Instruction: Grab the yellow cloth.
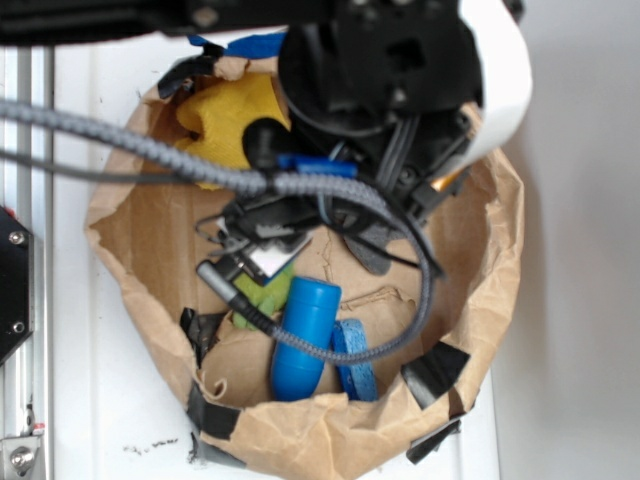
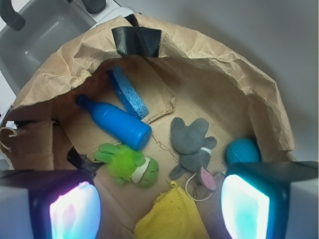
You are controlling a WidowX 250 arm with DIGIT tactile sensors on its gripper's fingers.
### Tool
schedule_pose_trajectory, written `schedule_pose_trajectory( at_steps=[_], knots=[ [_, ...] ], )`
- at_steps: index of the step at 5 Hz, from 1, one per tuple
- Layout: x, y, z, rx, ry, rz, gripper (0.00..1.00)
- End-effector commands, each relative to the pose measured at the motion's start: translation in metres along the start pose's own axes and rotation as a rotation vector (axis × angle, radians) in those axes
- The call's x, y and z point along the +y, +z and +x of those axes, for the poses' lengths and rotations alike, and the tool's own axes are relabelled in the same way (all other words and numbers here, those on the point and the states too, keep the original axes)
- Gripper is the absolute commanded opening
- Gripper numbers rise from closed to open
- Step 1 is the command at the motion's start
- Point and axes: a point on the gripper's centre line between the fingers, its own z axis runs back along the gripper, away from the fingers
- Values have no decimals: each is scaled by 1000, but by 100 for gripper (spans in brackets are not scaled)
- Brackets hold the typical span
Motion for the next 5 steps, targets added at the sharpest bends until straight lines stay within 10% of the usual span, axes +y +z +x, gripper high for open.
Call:
schedule_pose_trajectory(
  at_steps=[1,5],
  knots=[
    [-4,9,3,-18,1,23,100],
    [-8,-118,-44,276,-48,79,100]
  ],
)
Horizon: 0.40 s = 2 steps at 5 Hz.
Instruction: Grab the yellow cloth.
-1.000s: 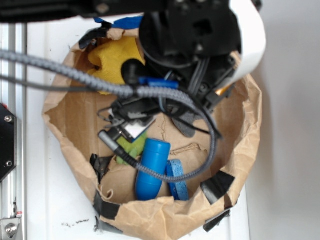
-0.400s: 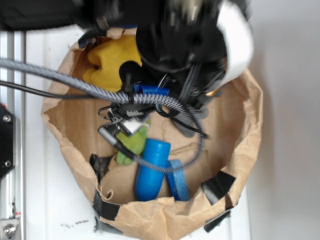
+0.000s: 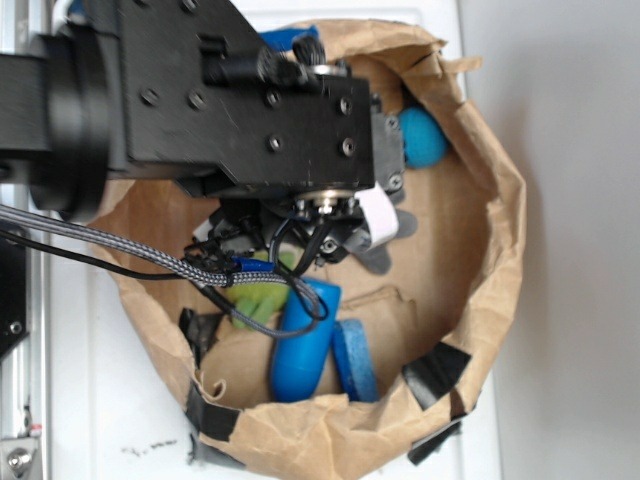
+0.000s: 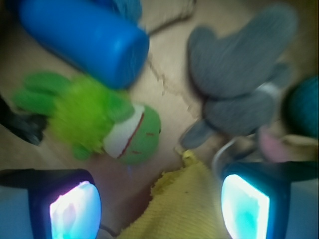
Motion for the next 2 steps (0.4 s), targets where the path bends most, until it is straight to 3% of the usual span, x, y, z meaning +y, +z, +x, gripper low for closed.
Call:
schedule_pose_trajectory(
  at_steps=[1,2],
  knots=[
    [6,-15,-13,15,0,41,100],
    [13,-6,-33,-9,24,58,100]
  ],
)
